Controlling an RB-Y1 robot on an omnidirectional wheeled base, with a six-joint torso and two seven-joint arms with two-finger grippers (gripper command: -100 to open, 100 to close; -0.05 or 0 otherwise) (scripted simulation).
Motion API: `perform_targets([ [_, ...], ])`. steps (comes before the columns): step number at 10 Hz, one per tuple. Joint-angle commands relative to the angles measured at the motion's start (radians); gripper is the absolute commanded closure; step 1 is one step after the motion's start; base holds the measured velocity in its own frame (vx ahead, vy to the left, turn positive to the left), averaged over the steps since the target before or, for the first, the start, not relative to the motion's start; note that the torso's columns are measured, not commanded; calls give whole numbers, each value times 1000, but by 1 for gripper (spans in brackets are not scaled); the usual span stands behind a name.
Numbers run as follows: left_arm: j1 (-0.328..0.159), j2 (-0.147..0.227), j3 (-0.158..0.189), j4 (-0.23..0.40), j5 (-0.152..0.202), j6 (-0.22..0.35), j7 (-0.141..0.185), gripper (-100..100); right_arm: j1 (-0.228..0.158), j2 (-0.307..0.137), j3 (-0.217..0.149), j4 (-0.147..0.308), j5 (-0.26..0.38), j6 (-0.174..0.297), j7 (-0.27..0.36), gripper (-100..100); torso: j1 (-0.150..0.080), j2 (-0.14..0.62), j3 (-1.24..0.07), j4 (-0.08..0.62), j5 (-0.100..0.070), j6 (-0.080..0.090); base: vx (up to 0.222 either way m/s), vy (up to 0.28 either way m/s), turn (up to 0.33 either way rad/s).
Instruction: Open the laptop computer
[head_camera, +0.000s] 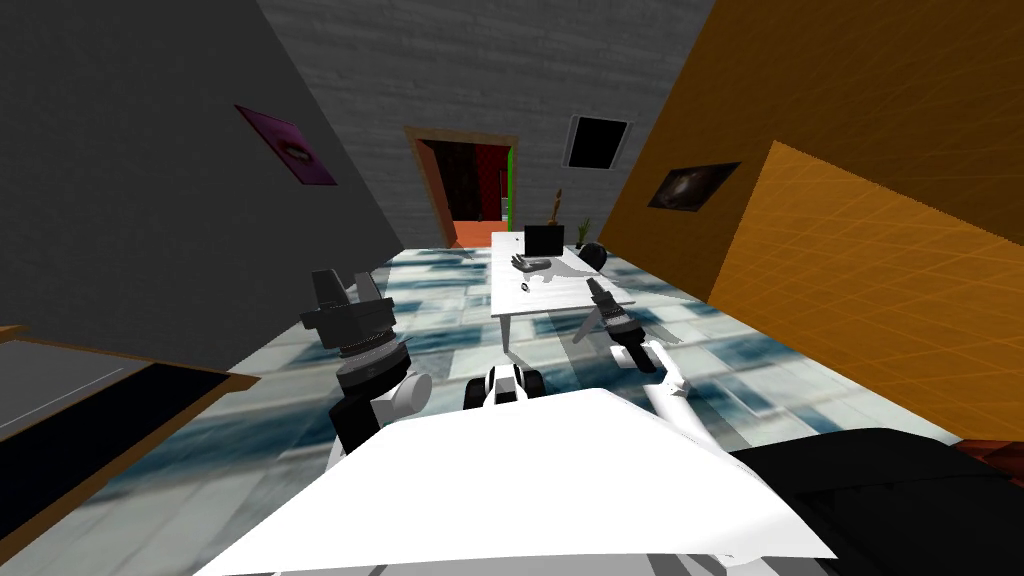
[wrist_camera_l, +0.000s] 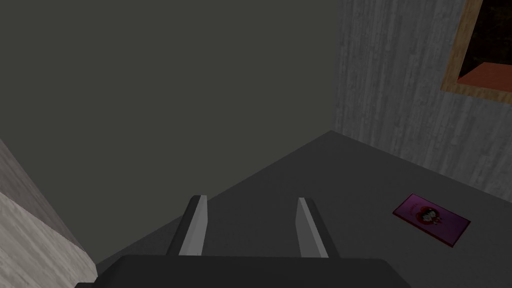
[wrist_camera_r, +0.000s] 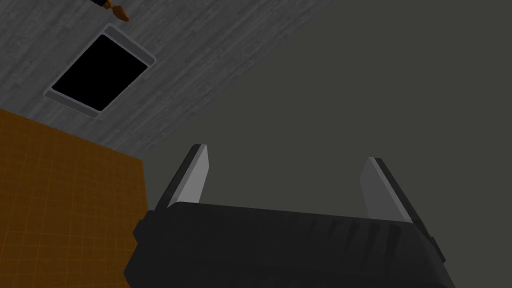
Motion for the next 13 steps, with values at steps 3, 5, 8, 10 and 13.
perform_targets([
  [3,0,0,0,0,0,0,0,0,-36,-87,-49,120,94,-16,42,-100,1,4,2,1,0,0,54,207,-36],
  [5,0,0,0,0,0,0,0,0,-50,-127,-66,176,131,-22,59,-100,-1,2,1,1,0,0,106,219,-29],
  [8,0,0,0,0,0,0,0,0,-79,-204,-95,272,204,-35,95,-100,-2,3,2,1,0,0,114,247,-33],
  [10,0,0,0,0,0,0,0,0,-93,-253,-106,326,240,-41,114,-100,-1,5,3,1,0,0,91,208,-23],
  [13,0,0,0,0,0,0,0,0,-106,-302,-115,389,274,-47,134,-100,1,0,0,0,0,0,109,176,-17],
])
